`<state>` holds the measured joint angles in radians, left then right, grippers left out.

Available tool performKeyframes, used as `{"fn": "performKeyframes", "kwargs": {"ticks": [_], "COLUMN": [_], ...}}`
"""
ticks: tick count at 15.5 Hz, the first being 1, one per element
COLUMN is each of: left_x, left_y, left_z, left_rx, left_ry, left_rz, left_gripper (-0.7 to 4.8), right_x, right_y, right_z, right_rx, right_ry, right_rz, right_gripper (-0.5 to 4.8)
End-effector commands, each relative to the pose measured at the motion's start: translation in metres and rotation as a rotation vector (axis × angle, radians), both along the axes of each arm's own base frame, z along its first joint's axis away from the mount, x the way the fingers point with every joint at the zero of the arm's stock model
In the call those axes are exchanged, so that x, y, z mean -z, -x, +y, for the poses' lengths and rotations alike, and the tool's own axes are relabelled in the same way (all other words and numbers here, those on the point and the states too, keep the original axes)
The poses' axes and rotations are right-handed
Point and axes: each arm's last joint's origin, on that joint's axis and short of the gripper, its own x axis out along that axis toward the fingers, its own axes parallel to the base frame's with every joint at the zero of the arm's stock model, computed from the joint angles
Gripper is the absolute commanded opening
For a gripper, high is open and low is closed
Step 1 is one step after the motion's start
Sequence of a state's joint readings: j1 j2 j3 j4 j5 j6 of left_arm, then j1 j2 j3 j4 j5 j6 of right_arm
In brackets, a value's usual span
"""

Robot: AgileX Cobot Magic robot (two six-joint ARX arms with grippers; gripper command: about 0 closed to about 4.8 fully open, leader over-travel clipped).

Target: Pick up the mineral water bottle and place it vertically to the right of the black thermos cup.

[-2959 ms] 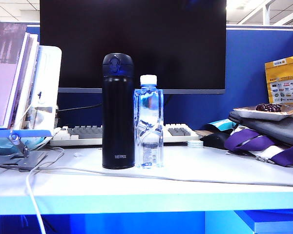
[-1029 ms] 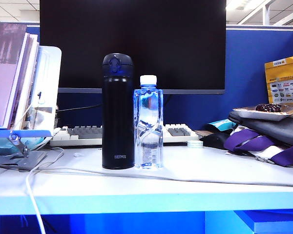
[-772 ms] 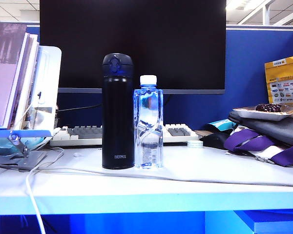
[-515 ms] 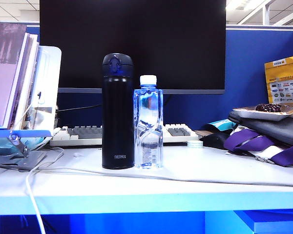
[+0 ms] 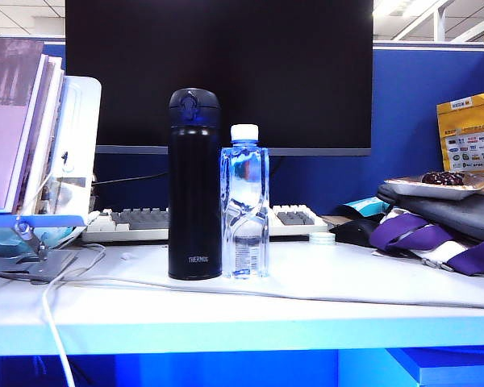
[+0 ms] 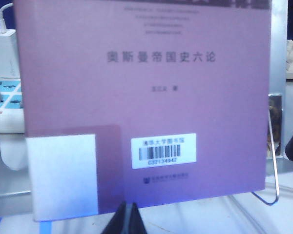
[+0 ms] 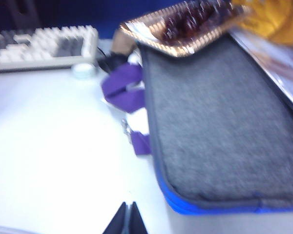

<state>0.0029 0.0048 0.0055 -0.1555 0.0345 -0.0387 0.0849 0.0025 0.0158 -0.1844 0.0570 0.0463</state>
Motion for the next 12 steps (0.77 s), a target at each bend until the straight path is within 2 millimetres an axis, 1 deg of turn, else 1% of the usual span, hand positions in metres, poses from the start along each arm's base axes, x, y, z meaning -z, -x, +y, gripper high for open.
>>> {"fn": "performKeyframes", "kwargs": {"ticks": [1,12], "left_x": [0.0010,0.0010], "left_y": [0.0003,0.0003], "left_z": [-0.0001,-0.0001], "left_rx": [0.004,0.004], "left_ry": [-0.001,-0.001], "left_rz": [0.009,0.009], "left_gripper": [-0.05,-0.05], "right_x": [0.0017,0.0013], "right_y": [0.0003,0.0003], "right_z": [0.0007,0.0009], "right_rx": [-0.026,-0.032], "right_ry": [-0.009,-0.011], "right_rz": [0.019,0.015], "right_gripper": [-0.01,0.00]}}
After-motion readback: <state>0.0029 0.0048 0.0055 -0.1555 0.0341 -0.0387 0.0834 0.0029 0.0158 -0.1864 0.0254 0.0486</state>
